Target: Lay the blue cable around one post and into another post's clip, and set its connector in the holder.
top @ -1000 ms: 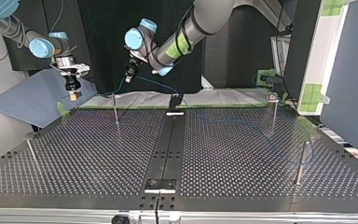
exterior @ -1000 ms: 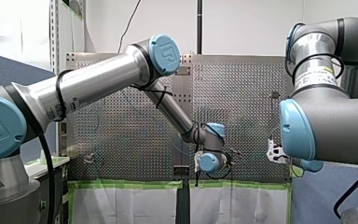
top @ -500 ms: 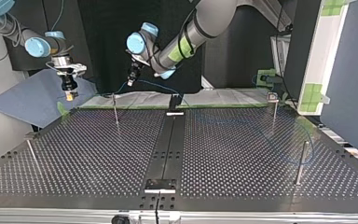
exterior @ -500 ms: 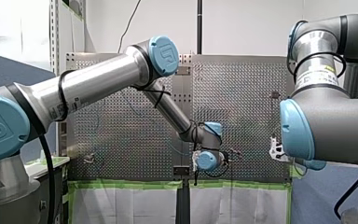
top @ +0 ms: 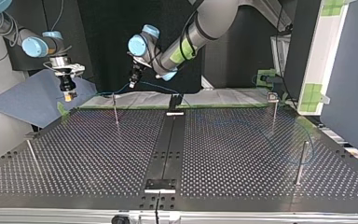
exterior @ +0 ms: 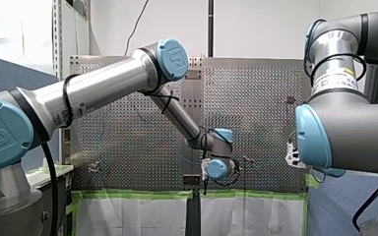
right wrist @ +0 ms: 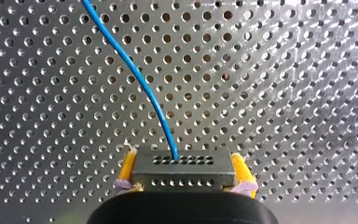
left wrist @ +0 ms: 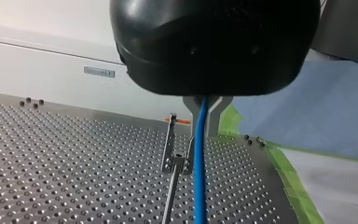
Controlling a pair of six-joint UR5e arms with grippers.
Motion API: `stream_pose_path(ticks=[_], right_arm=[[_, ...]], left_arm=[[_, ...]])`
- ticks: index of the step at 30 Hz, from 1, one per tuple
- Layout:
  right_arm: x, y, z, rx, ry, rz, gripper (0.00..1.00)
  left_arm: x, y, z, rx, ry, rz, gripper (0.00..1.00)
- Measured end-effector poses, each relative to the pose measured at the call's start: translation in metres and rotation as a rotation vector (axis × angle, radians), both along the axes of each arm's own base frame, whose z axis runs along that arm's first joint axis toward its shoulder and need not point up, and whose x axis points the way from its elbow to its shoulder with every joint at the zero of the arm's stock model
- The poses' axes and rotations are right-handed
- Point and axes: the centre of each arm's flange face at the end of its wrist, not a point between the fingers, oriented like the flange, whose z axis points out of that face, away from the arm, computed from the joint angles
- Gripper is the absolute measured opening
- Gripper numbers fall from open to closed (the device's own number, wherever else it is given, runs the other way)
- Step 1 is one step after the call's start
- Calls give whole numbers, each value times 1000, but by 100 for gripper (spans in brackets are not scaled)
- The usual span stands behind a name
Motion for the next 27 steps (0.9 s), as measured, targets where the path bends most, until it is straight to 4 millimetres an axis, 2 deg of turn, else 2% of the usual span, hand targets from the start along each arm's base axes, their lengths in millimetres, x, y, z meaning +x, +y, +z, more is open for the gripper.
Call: stream_pose_path(ticks=[15, 27], right_arm=[[-2, 0, 1, -6, -10, 4, 0], [-3, -1, 2, -8, -13, 3, 0]], left_arm=[[7, 5, 0, 3, 1, 10, 1], [-4, 2, -2, 39, 18, -8, 1]])
